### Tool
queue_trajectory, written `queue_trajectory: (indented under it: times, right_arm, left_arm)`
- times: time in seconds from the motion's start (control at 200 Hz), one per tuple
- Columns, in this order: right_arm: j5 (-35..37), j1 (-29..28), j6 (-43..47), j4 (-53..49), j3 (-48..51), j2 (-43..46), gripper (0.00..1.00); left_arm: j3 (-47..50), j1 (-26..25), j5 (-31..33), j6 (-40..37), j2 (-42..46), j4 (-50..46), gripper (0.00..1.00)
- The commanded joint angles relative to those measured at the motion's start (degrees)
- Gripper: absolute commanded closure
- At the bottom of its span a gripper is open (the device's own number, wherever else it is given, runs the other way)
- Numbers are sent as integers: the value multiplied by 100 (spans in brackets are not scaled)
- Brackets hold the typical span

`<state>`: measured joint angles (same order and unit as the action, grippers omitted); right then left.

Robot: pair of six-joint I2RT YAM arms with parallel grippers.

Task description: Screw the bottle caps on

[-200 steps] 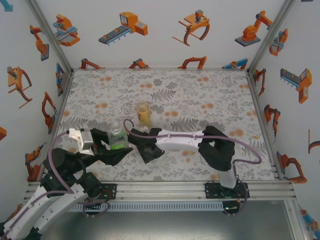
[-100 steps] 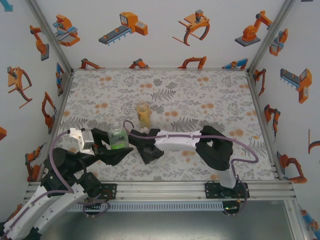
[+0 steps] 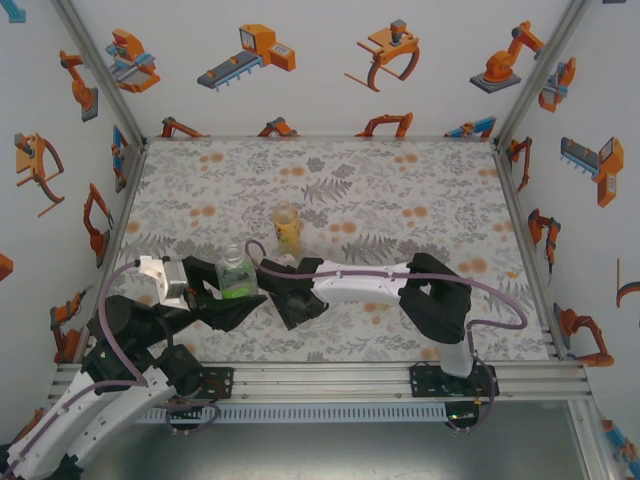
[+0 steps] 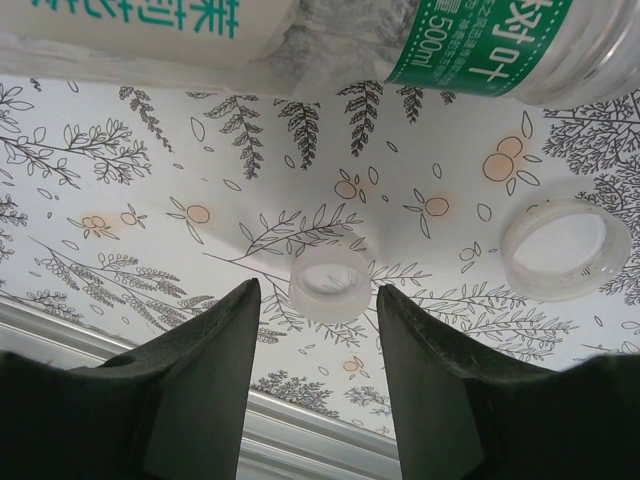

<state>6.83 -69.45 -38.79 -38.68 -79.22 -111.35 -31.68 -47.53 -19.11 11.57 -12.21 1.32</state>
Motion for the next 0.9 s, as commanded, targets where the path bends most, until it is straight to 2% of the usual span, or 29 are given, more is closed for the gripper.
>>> queue_trajectory:
  times: [0.0,0.896]
  right_arm:
    - [-41,-52,53,-112,-136,71,51]
    - [34,-123,73,-292,-276,-270,52]
  left_arm:
    - [33,24,-66,108,-5,244,100]
    - [22,22,-57,117,8,249,100]
